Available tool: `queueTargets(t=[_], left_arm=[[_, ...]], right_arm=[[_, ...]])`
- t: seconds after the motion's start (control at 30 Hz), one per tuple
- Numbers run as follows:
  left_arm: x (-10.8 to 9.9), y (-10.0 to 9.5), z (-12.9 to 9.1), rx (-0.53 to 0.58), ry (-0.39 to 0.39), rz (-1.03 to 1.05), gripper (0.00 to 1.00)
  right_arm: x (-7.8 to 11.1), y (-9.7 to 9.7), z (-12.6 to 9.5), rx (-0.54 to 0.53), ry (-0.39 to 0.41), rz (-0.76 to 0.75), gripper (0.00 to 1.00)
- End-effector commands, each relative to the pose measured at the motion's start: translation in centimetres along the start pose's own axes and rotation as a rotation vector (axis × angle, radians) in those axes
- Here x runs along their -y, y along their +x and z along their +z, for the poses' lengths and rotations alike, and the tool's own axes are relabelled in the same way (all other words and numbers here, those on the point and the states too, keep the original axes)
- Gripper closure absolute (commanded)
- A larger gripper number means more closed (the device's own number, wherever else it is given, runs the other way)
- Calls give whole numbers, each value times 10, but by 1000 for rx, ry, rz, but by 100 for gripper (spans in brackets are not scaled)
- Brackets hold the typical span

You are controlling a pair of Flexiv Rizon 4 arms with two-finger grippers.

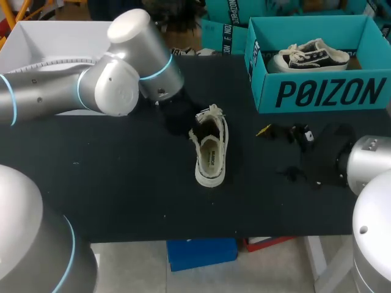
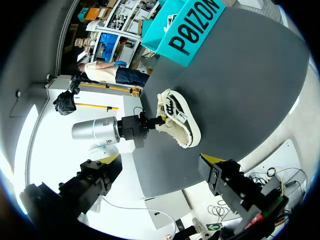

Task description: Take the shoe out of the shoebox, open the shoe tongue, remove and reinsert the insole, then place the shoe into the shoebox

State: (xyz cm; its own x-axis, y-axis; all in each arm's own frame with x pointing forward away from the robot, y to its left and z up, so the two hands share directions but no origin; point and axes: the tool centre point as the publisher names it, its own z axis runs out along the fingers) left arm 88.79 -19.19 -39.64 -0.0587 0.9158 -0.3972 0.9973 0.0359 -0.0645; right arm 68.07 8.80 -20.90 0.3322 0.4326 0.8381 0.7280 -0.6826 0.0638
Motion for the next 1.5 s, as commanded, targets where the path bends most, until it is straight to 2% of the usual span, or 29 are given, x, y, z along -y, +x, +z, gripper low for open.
queueTargets(t=[0.03,0.27,0.47,0.63,1.0,1.3,1.37,1.5], left_arm=[[0,1,2,-4,5,-2,100],[-5,-4,-18,38,22,22,100],[-2,-15,-46,85,18,66,100],[-4,-34,-79,129,-11,108,100],[-10,-76,-166,144,-146,201,100],[-18,-89,-218,212,-180,183,100],[-20,-90,-227,239,-162,136,100],[-27,-90,-245,240,-192,51,100]], right_arm=[[0,-8,-5,-31,130,41,0],[0,-8,-5,-31,130,41,0],[0,-8,-5,-31,130,41,0],[0,-8,-5,-31,130,41,0],[0,-8,-5,-31,130,41,0],[0,-8,-5,-31,130,41,0],[0,-8,-5,-31,130,41,0],[0,-8,-5,-31,130,41,0]])
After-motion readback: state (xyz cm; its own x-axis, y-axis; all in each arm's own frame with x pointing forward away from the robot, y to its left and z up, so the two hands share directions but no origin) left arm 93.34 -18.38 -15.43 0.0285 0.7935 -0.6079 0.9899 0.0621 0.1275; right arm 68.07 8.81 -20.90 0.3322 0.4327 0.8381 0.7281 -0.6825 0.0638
